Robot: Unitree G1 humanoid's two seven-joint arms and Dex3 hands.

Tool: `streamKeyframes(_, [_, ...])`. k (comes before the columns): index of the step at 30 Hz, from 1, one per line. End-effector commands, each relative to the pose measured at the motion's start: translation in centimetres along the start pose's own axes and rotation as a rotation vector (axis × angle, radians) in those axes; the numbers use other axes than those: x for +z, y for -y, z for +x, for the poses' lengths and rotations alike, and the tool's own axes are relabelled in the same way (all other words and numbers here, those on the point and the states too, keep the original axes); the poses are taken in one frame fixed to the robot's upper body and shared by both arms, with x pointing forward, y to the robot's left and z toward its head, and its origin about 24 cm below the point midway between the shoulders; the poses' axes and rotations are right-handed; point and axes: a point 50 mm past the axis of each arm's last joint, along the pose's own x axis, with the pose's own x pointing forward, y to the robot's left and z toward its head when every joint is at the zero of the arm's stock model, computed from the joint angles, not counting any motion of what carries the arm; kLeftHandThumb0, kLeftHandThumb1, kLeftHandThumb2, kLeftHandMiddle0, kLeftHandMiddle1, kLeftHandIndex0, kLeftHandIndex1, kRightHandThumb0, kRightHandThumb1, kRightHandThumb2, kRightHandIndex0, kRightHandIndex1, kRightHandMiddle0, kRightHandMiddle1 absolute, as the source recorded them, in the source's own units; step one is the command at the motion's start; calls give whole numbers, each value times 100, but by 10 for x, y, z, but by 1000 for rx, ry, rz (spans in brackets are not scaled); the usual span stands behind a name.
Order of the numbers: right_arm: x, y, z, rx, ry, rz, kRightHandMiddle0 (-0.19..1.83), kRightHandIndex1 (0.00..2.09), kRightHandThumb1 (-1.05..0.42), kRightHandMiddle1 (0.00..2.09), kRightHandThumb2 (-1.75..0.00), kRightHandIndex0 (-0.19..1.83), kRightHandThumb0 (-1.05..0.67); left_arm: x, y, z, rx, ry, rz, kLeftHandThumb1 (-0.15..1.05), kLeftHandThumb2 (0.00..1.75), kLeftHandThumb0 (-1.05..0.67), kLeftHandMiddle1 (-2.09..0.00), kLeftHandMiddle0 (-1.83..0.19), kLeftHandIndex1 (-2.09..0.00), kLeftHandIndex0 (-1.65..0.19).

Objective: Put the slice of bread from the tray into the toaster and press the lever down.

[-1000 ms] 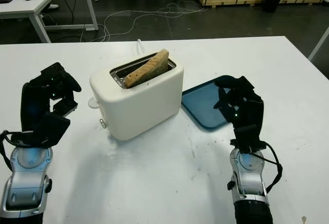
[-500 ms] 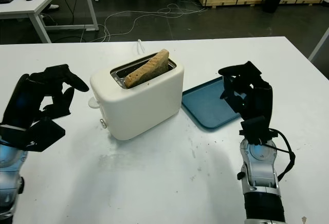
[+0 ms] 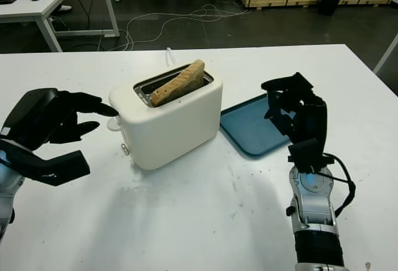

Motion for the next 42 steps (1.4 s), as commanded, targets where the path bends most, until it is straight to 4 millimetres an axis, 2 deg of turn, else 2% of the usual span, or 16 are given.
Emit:
streamKeyframes(1, [2, 0, 3, 12, 14, -4, 73, 175, -92, 130, -35, 81, -38, 0, 0, 1, -19, -4, 47, 81, 8, 4, -138, -118, -7, -111])
streamKeyframes(6, [1, -1, 2, 14, 6, 16, 73, 175, -92, 137, -35, 82, -37, -1, 1, 2, -59, -27, 106, 83, 4, 3, -144, -114, -6, -115])
streamKeyframes(10, [1, -1, 1, 16, 3, 22, 70, 175, -92, 144, -35, 82, -36, -1, 2, 1, -80, -39, 125, 85, 2, 1, -140, -113, -4, -116])
streamKeyframes(22, [0, -1, -2, 11, 2, 31, 67, 175, -92, 148, -34, 82, -35, -5, 6, 2, -78, -67, 115, 86, 1, 4, -141, -113, -2, -116])
streamKeyframes(23, [0, -1, -2, 14, 4, 34, 67, 175, -92, 149, -34, 83, -35, -6, 8, 3, -80, -71, 110, 87, 1, 4, -146, -111, -3, -120])
streamKeyframes(29, [0, -1, -3, 17, 2, 33, 65, 175, -92, 151, -34, 82, -35, -11, 15, 5, -97, -87, 82, 89, 1, 2, -158, -104, -1, -117])
streamKeyframes(38, [1, 0, -3, 13, 8, 38, 65, 175, -92, 152, -35, 83, -32, -11, 19, 7, -84, -77, 75, 88, 0, 3, -158, -107, 0, -116])
streamKeyframes(42, [1, 0, -2, 12, 5, 53, 64, 175, -92, 154, -34, 83, -32, -11, 19, 7, -85, -81, 65, 89, 0, 2, -162, -106, -4, -125])
